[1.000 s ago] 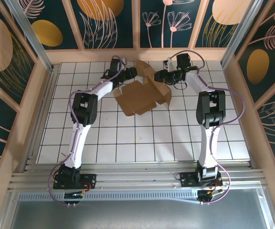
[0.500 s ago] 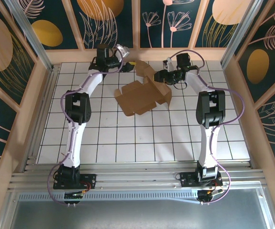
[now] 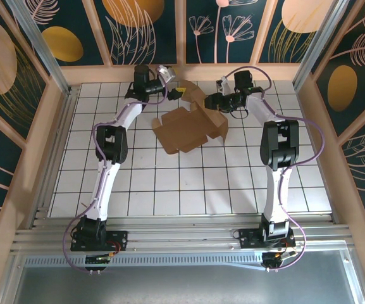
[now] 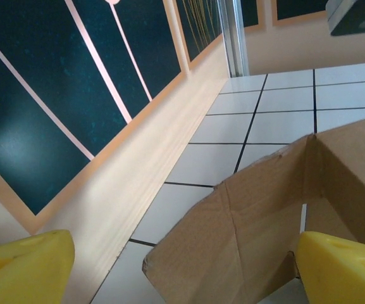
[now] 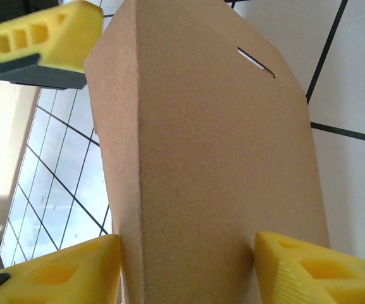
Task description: Fold the paper box
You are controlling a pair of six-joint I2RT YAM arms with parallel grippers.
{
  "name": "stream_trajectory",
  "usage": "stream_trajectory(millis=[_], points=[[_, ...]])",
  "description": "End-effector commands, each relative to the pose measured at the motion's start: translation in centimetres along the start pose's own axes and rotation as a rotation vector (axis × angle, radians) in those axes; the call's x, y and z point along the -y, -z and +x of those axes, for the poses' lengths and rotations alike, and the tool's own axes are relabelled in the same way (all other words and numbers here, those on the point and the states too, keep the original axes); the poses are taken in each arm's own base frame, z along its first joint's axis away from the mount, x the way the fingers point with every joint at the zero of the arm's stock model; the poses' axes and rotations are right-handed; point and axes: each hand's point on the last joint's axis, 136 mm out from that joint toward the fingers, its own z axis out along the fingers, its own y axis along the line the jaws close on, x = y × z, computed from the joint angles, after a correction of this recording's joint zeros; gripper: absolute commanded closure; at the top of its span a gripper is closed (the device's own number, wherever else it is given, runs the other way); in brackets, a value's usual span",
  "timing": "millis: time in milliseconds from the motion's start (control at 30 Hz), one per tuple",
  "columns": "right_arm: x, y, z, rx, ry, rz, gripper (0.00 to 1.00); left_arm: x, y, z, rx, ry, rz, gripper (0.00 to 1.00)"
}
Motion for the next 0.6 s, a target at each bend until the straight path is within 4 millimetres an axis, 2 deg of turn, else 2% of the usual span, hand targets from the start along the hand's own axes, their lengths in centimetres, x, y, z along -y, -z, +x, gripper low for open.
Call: stream_trajectory(millis=[0, 200, 367, 467, 567], points=[[1.9, -1.2, 2.0, -0.072, -0.056, 0.040, 0.43, 0.9, -0.9, -0.3, 0.056, -0.103, 0.030, 0.07], [2.0, -1.3, 2.0, -0.075, -0.054, 0.048, 0.43, 2.0, -2.1, 1.1, 0.069, -0.096, 0.041, 0.07], [2.2, -1.3, 2.1, -0.078, -0.060, 0.048, 0.43, 3.1, -2.8, 0.9, 0.109, -0.093, 0.069, 0.14], [2.2, -1.4, 2.2, -0.080, -0.062, 0.047, 0.43, 3.8, -3.1, 1.0, 0.113, -0.083, 0.092, 0.27], [2.2, -1.4, 2.0, -0.075, -0.061, 0.048, 0.43, 4.0, -3.1, 1.2, 0.101, -0.062, 0.101, 0.48]])
